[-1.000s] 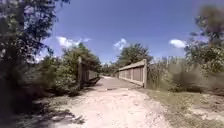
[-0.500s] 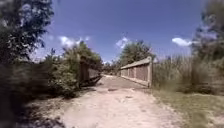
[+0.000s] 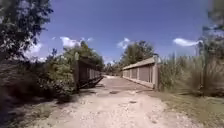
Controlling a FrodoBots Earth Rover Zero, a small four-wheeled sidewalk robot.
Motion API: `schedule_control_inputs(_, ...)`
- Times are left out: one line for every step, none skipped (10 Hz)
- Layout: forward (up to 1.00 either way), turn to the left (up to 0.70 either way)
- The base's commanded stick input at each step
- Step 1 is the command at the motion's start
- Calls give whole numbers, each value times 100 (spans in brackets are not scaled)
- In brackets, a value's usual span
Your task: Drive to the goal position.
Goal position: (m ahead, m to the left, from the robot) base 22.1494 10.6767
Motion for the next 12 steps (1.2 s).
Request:
schedule_control_inputs(70, -35)
schedule_control_inputs(70, -35)
schedule_control_inputs(70, -22)
schedule_control_inputs(70, -8)
schedule_control_inputs(70, 0)
schedule_control_inputs(70, 0)
schedule_control_inputs(70, 0)
schedule_control_inputs(70, 0)
schedule_control_inputs(70, 0)
schedule_control_inputs(70, -11)
schedule_control_inputs(70, -35)
schedule_control_inputs(70, -35)
